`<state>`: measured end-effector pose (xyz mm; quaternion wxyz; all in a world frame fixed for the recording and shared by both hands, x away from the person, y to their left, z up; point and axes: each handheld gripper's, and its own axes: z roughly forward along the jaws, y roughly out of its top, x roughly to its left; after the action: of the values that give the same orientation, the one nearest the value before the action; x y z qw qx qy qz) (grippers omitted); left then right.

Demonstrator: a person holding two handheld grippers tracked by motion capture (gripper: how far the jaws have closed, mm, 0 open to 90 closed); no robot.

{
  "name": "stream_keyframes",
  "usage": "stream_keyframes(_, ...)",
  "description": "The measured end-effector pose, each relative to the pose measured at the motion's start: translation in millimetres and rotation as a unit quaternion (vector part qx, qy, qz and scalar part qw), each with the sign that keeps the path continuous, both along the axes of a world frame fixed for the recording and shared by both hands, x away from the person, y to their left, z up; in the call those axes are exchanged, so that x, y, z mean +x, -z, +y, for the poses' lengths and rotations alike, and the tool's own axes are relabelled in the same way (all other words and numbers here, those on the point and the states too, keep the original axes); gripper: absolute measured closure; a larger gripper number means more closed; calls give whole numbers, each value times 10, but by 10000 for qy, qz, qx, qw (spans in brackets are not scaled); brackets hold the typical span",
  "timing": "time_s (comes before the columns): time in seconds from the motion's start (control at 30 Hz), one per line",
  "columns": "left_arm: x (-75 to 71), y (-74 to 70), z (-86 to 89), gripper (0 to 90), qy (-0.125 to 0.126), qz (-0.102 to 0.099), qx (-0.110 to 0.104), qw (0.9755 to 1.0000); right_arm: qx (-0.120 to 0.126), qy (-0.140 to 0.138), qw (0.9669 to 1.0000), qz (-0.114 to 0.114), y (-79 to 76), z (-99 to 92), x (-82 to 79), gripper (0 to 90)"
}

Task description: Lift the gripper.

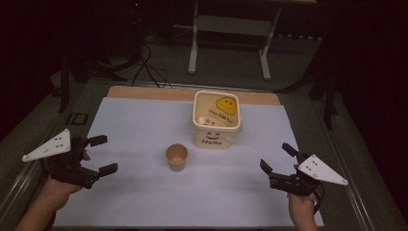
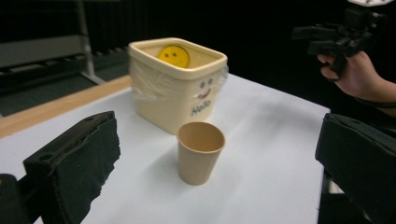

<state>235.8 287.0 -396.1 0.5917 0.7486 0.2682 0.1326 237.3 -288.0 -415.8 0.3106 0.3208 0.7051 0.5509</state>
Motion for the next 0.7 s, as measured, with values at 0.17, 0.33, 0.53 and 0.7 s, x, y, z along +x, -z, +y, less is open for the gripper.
stream_keyframes(0.17, 87, -139, -106, 8, 171, -36, 200, 9996, 27, -41, 10000, 60, 4, 3, 9, 100)
stream_keyframes(0.33, 170, -252, -220, 7, 335, -12, 431, 9985, 31, -63, 10000, 69, 2, 2, 12, 100)
stream_keyframes(0.53, 266, -347, -327, 7, 514, -29, 580, 9970, 29, -84, 9999, 109, 4, 8, 9, 100)
stream_keyframes(0.7, 356, -437, -488, 7, 735, -35, 890, 9933, 7, -112, 9999, 106, 4, 15, 7, 100)
